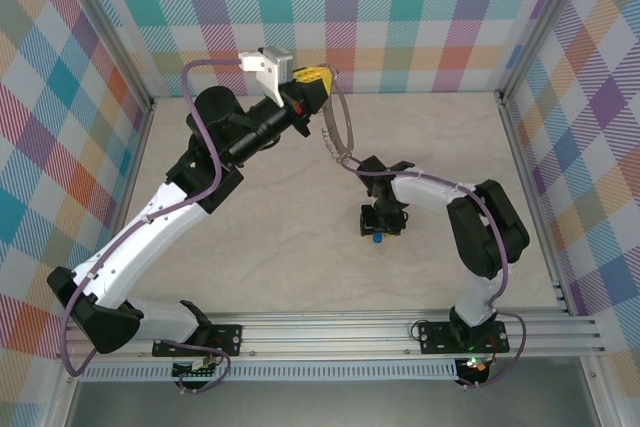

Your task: Put the keys on the keyring

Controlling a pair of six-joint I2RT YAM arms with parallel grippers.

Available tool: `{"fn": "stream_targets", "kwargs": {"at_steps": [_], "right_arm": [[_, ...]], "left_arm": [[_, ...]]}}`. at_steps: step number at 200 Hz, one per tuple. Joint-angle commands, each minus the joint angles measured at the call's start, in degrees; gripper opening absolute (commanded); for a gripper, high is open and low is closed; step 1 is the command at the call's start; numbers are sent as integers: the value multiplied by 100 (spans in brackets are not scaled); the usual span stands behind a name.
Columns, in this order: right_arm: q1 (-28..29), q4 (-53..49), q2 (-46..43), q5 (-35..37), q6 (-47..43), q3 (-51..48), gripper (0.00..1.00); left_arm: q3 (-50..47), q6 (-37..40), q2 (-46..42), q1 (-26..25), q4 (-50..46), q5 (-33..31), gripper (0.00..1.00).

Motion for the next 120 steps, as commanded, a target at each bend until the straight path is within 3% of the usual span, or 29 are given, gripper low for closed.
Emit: {"fn": "stream_targets", "kwargs": {"at_steps": [1, 37, 64, 87, 120], "right_arm": [[17, -86, 118, 260, 111, 154, 46], [23, -21, 396, 331, 165, 342, 42], [15, 63, 466, 256, 131, 363, 26], [10, 173, 369, 26, 53, 352, 16], [5, 573, 37, -667, -20, 271, 10]], "left_arm": [[4, -86, -166, 19, 449, -43, 0], [-5, -94, -163, 17, 451, -47, 0], [-2, -94, -171, 16, 442, -60, 0], [-14, -86, -187, 24, 433, -67, 0], [-10, -88, -193, 21, 434, -64, 0]]}}
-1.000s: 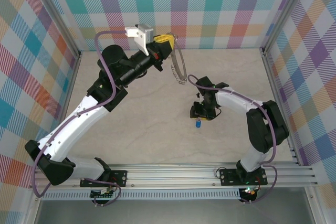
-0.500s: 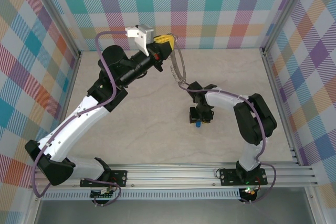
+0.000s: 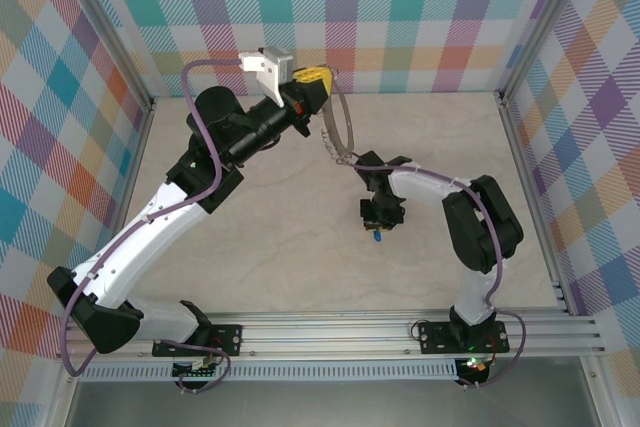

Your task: Put the keys on the keyring

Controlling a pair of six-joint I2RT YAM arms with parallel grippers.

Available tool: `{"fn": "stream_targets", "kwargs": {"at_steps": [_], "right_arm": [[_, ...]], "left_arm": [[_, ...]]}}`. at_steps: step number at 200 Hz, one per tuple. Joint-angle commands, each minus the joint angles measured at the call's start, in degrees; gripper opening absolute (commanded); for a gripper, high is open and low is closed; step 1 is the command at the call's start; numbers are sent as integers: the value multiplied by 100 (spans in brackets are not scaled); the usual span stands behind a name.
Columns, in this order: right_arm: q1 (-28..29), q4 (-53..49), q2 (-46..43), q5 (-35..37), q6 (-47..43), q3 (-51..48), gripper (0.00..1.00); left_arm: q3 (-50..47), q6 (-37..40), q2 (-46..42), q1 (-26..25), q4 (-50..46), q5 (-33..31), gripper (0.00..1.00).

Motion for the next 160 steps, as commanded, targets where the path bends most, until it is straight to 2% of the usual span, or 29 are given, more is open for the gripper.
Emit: {"fn": "stream_targets", "kwargs": {"at_steps": [1, 61, 129, 137, 151, 160], "right_arm": [[7, 540, -184, -701, -96, -58, 10], [-264, 1209, -806, -1877, 360, -359, 10], [-603, 1585, -436, -2403, 404, -903, 13], [-625, 1533, -408, -2364, 351, -926, 16], [-695, 1399, -427, -2125, 321, -995, 37], [-788, 1270, -484, -1899, 337, -1056, 45]], "left_arm": [[2, -84, -196, 21, 434, -64, 0], [-31, -91, -232, 23, 434, -64, 0], [-138, -87, -356, 22, 458, -69, 0], [-148, -91, -367, 25, 460, -69, 0], [-156, -84, -390, 22, 460, -60, 0], [-170, -83, -408, 26, 451, -73, 0]]}}
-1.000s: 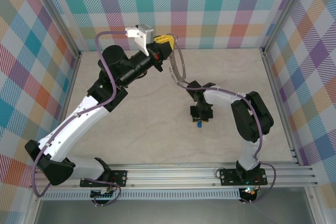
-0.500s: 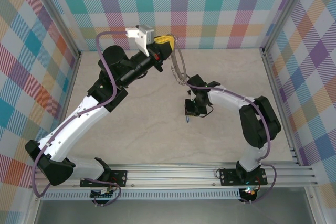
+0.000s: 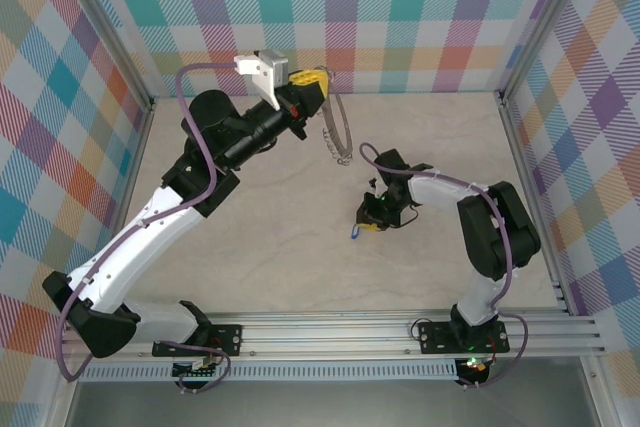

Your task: Put the keys on the keyring

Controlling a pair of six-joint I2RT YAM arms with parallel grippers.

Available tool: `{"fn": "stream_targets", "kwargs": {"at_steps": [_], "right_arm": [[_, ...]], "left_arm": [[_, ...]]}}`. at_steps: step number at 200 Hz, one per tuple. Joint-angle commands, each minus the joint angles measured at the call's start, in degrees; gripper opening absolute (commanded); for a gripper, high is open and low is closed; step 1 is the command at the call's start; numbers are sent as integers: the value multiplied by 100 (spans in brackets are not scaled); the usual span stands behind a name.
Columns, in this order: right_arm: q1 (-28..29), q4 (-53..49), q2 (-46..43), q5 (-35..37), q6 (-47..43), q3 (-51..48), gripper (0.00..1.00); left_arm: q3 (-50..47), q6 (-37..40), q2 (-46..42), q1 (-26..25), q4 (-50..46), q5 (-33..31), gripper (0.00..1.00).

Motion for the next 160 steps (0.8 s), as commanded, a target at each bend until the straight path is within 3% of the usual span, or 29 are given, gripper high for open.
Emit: {"fn": "stream_targets", "kwargs": {"at_steps": [1, 24, 67, 109, 160], "right_arm": [[-154, -178, -28, 231, -58, -135, 45], [-417, -275, -428, 580, 132, -357, 51], [-427, -536, -837, 721, 264, -124, 48], [-108, -737, -496, 644, -96, 381, 41], [506, -1181, 237, 1252, -851, 1013, 39]], "left_arm": [[-43, -79, -227, 28, 442, -71, 0], [-57, -71, -278, 26, 429, -86, 0], [-71, -61, -282, 29, 412, -95, 0], [-54, -61, -267, 30, 412, -80, 0], [-36, -74, -264, 41, 403, -71, 0]]}}
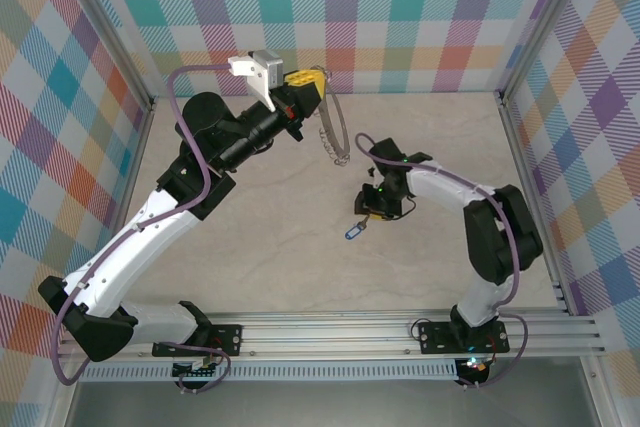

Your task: Put the keys on the keyring

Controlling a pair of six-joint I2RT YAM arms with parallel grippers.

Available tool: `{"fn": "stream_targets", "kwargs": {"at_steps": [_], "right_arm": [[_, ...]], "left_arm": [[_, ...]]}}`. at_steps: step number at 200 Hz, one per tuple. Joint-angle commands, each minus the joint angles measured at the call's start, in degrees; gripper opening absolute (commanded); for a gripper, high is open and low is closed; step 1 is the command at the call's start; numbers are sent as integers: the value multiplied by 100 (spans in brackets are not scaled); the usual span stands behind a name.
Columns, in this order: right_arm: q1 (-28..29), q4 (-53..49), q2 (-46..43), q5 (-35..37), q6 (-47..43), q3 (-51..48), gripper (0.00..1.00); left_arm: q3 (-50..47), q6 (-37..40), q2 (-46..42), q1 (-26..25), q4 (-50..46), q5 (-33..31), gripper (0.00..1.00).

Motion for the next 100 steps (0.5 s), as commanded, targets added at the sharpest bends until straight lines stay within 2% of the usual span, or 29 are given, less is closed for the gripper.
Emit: {"fn": "stream_targets", "kwargs": {"at_steps": [1, 100], "right_arm": [[211, -433, 306, 365, -513, 226, 39], [529, -707, 828, 734, -950, 780, 34]], "left_arm": [[8, -55, -146, 35, 403, -71, 0], [70, -48, -94, 62, 398, -93, 0]]}}
